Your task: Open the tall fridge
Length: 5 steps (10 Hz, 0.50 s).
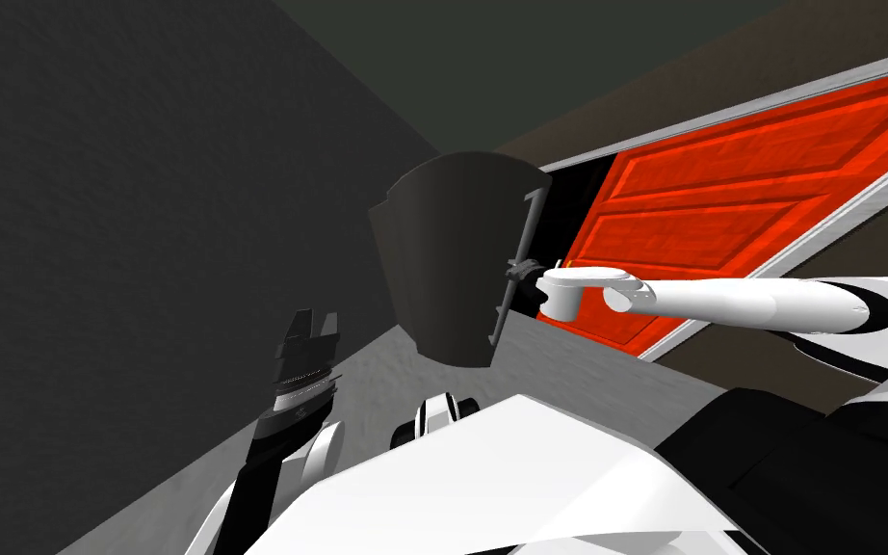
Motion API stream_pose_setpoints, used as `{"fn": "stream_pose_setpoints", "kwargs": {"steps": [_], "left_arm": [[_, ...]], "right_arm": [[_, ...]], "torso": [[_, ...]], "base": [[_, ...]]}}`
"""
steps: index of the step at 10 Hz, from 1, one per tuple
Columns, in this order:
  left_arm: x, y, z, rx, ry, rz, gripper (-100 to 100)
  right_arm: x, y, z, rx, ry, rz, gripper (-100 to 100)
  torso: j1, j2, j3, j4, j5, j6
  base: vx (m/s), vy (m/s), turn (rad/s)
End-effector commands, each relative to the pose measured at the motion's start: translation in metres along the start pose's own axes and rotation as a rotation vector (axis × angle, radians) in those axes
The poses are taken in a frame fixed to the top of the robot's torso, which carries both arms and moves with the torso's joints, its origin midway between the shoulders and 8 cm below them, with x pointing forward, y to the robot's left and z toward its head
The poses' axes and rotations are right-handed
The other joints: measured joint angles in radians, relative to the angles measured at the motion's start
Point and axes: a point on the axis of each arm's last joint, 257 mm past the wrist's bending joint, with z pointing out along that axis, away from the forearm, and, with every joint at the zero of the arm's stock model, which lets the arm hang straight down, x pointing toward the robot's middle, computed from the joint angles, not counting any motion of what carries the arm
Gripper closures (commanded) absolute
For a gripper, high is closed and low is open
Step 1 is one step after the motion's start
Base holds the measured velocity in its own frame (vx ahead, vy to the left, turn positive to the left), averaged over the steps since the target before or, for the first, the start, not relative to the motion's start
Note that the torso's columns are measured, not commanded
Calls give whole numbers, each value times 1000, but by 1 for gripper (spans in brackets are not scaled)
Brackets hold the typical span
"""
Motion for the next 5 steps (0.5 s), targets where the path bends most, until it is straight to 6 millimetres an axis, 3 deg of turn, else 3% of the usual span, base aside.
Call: {"fn": "stream_pose_setpoints", "kwargs": {"steps": [1,5], "left_arm": [[0,0,0,0,0,0,0],[0,0,0,0,0,0,0]], "right_arm": [[9,-19,10,48,38,2,-100],[15,-61,33,134,107,-2,-100]], "torso": [[2,6,4,2,1,0],[0,0,0,0,0,0]], "base": [[-146,55,192],[-120,-52,295]]}}
